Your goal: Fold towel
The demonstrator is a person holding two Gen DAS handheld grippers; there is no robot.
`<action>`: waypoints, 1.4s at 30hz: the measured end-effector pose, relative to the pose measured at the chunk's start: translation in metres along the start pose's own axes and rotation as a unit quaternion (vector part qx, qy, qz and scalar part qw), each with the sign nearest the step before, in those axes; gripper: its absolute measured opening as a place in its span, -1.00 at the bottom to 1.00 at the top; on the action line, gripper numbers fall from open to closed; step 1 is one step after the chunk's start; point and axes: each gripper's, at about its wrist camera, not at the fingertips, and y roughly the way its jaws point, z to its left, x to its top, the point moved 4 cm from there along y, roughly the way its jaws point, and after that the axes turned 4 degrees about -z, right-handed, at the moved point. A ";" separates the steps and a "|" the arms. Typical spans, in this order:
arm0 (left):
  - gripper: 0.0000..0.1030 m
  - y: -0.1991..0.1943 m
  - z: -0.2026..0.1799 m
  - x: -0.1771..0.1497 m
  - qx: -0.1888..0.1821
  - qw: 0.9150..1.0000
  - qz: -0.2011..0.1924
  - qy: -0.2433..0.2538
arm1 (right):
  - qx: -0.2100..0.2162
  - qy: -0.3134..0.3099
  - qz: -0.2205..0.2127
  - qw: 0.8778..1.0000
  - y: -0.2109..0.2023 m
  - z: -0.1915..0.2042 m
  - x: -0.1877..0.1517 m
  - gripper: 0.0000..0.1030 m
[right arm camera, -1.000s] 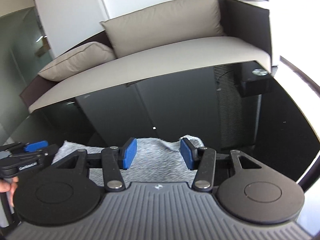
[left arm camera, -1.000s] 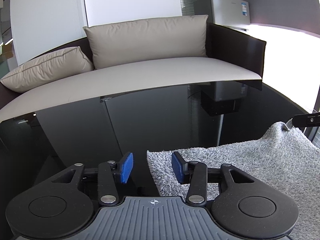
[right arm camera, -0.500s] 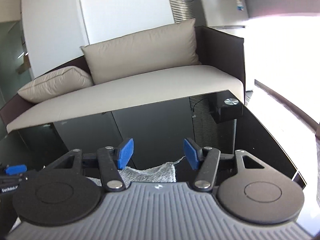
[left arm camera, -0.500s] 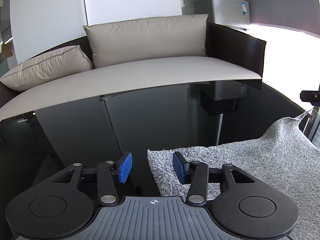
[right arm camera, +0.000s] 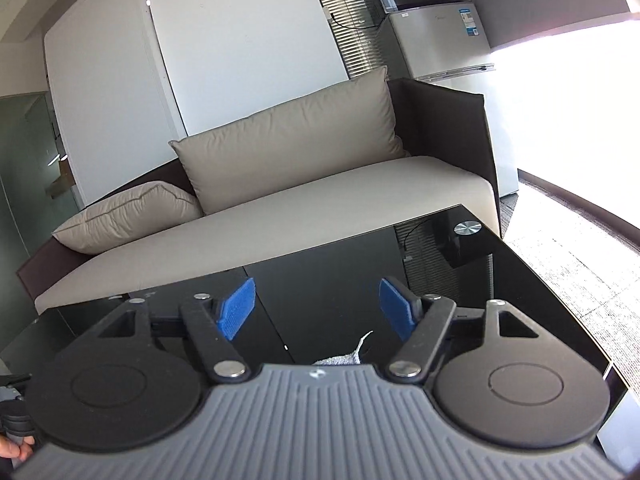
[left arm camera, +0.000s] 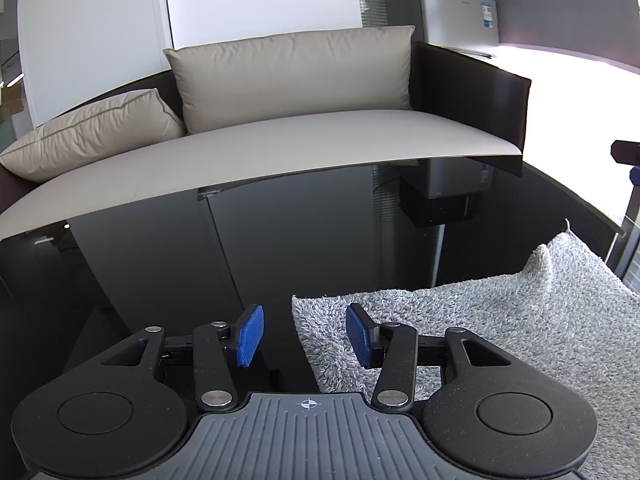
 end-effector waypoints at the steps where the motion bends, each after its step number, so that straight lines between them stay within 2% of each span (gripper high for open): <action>1: -0.11 0.000 0.000 0.000 0.000 1.000 0.000 0.001 | 0.011 -0.004 0.019 1.000 0.004 0.003 -0.004 0.40; 3: -0.08 0.000 0.000 0.000 0.001 1.000 0.000 0.001 | 0.015 -0.025 0.055 0.998 0.013 0.012 -0.014 0.40; 6: -0.06 0.000 -0.001 -0.001 -0.002 1.000 0.002 0.004 | 0.000 -0.079 0.091 0.993 0.021 0.026 -0.030 0.40; 8: -0.04 0.002 -0.002 -0.002 -0.004 1.000 0.005 0.006 | -0.007 -0.102 0.104 0.989 0.023 0.031 -0.038 0.40; 12: 0.02 0.004 -0.004 -0.004 -0.007 1.000 0.010 0.006 | -0.020 -0.110 0.113 0.987 0.022 0.031 -0.044 0.40; 14: 0.24 0.004 -0.005 -0.005 -0.006 1.000 0.010 0.008 | -0.025 -0.107 0.119 0.987 0.022 0.028 -0.046 0.40; 16: 0.31 0.004 -0.005 -0.005 -0.003 1.000 0.008 0.009 | -0.033 -0.106 0.124 0.986 0.022 0.025 -0.049 0.40; 18: 0.50 0.003 -0.004 -0.005 -0.002 1.000 0.009 0.007 | -0.038 -0.104 0.131 0.985 0.023 0.023 -0.051 0.40; 19: 0.69 0.003 -0.003 -0.005 -0.001 1.000 0.009 0.005 | -0.041 -0.103 0.135 0.985 0.023 0.022 -0.053 0.40; 20: 0.78 0.002 -0.003 -0.006 -0.001 1.000 0.010 0.003 | -0.042 -0.103 0.138 0.984 0.023 0.021 -0.054 0.40; 23: 0.90 -0.003 -0.003 -0.008 -0.002 1.000 0.012 0.006 | -0.047 -0.105 0.139 0.983 0.019 0.019 -0.055 0.40; 26: 0.98 -0.009 -0.003 -0.011 -0.004 1.000 0.015 0.007 | -0.050 -0.102 0.138 0.984 0.008 0.018 -0.054 0.40; 42: 0.98 -0.079 -0.002 -0.045 -0.017 0.999 0.027 -0.035 | -0.076 -0.095 0.143 0.982 -0.066 0.020 -0.073 0.40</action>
